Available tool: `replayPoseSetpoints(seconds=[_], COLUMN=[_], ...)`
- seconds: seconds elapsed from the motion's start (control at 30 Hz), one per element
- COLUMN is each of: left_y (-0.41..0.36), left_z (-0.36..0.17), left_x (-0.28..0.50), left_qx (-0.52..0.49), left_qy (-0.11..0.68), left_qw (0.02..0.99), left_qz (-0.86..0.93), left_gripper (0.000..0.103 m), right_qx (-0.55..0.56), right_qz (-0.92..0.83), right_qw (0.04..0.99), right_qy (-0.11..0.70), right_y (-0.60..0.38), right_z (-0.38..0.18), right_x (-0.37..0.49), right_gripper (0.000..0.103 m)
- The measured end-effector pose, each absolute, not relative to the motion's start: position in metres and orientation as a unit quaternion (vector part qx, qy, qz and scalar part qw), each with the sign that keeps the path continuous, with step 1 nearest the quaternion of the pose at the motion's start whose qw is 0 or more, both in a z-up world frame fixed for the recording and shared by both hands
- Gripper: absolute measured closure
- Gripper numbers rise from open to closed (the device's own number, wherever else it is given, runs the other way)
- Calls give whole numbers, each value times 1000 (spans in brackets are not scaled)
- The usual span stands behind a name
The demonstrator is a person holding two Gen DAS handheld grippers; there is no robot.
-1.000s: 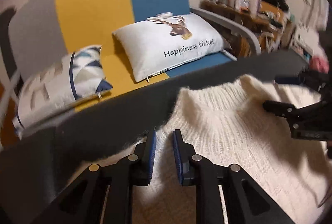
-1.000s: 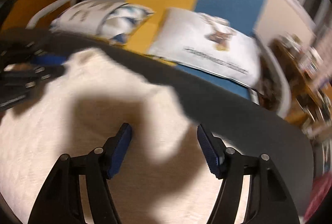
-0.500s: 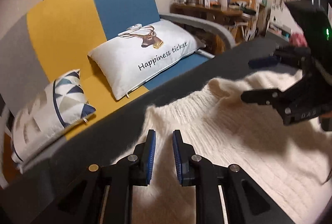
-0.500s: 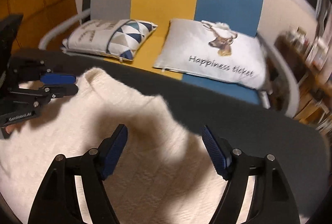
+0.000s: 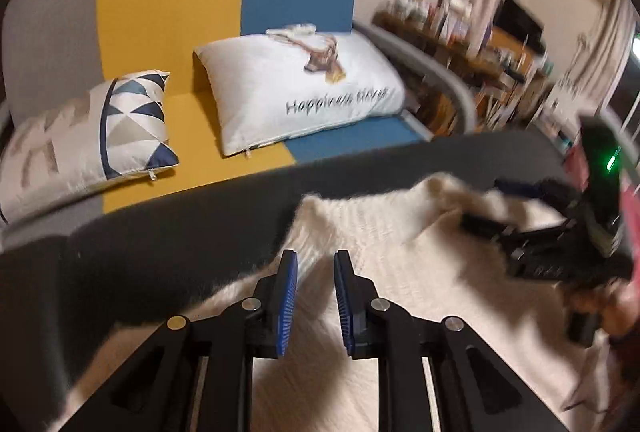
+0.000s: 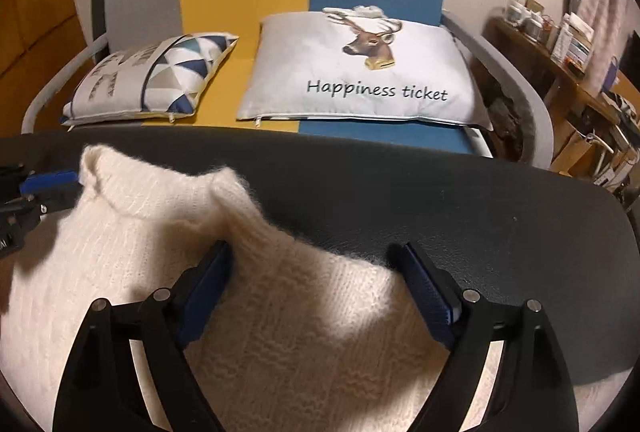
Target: Fold clothes
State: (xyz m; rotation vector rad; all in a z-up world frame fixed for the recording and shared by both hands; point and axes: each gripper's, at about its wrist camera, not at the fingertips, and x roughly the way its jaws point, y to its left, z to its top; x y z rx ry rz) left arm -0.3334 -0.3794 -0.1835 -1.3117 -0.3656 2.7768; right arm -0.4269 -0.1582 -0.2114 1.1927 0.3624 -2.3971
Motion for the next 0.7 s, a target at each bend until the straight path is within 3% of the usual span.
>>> replayPoseSetpoints(seconds=[0.13, 0.27, 0.4, 0.5, 0.6, 0.7], left_y=[-408, -428, -444, -466, -488, -515], left_z=[-177, -185, -199, -179, -158, -142], left_x=[-303, -286, -277, -244, -210, -157], left_qx=[-395, -409, -418, -379, -337, -318], left_qy=[-171, -160, -167, -226, -285, -300], left_qw=[-6, -58, -76, -65, -54, -79], left_qz=[903, 897, 890, 895, 896, 896], left_gripper=[85, 85, 85, 85, 84, 84], right_qx=[399, 386, 433, 451, 452, 425], right_qz=[-855, -810, -796, -809, -812, -808], right_qw=[307, 402, 328, 331, 321, 376], right_qy=[124, 182, 266, 182, 183, 161], right_y=[-166, -205, -241, -227, -222, -218], right_z=[-180, -170, -211, -215, -203, -177], right_x=[-400, -360, -363, -378, -367, -327], right_gripper=[16, 16, 16, 12, 12, 12])
